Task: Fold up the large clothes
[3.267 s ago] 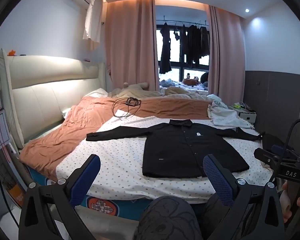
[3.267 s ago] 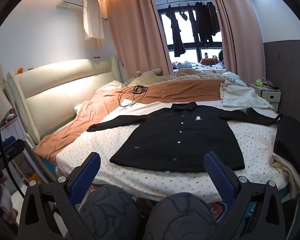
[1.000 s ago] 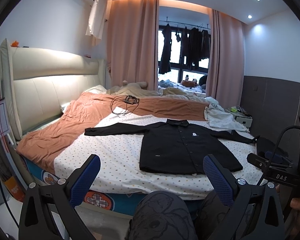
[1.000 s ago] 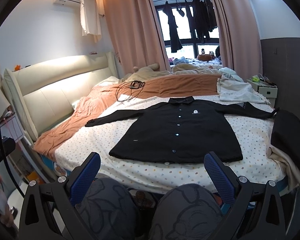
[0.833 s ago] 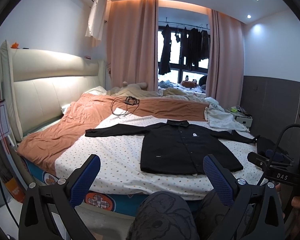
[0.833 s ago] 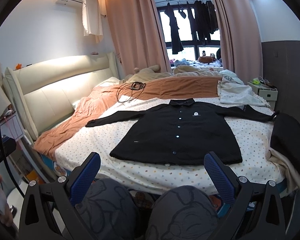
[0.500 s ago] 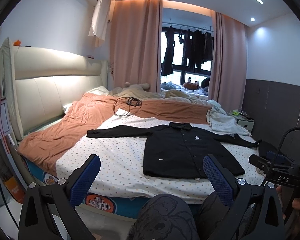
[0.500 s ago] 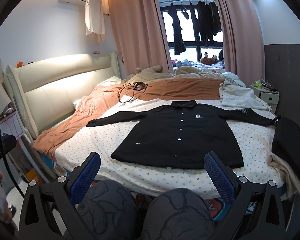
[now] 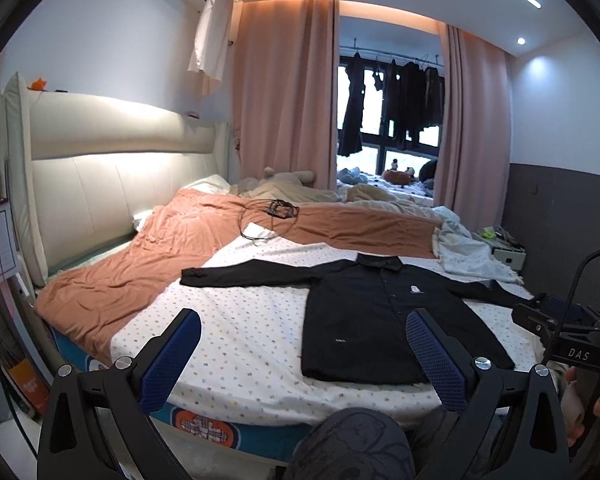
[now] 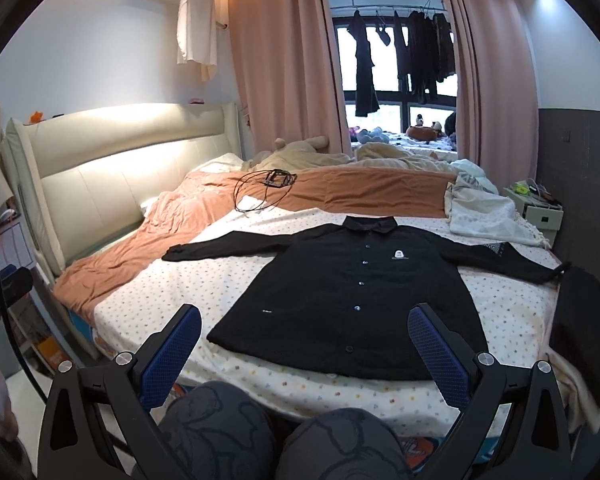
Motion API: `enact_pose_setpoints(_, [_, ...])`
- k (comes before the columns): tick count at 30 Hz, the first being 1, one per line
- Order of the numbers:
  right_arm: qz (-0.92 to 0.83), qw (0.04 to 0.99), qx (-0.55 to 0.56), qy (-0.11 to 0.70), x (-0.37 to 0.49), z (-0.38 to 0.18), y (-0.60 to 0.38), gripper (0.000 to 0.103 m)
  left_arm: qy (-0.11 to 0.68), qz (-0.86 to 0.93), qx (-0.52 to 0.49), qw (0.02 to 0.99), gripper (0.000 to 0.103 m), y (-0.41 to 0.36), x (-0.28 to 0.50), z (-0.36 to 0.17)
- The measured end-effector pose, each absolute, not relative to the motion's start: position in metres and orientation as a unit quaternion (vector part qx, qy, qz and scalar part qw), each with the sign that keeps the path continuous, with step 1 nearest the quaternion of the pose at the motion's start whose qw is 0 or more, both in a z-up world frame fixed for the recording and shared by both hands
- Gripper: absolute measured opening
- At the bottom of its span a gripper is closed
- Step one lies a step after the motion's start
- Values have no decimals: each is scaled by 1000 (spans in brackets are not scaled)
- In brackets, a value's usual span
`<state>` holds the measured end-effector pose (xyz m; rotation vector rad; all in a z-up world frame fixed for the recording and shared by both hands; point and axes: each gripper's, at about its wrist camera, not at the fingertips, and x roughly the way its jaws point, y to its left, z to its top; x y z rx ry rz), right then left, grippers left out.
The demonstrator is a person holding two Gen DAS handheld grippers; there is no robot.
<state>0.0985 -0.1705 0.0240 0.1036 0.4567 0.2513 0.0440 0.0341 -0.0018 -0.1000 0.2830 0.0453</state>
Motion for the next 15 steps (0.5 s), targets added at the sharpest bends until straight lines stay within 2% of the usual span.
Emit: enact_pose_setpoints(15, [120, 961, 62, 240, 229, 22, -164, 103, 157, 34, -97, 982, 102, 62, 164, -16])
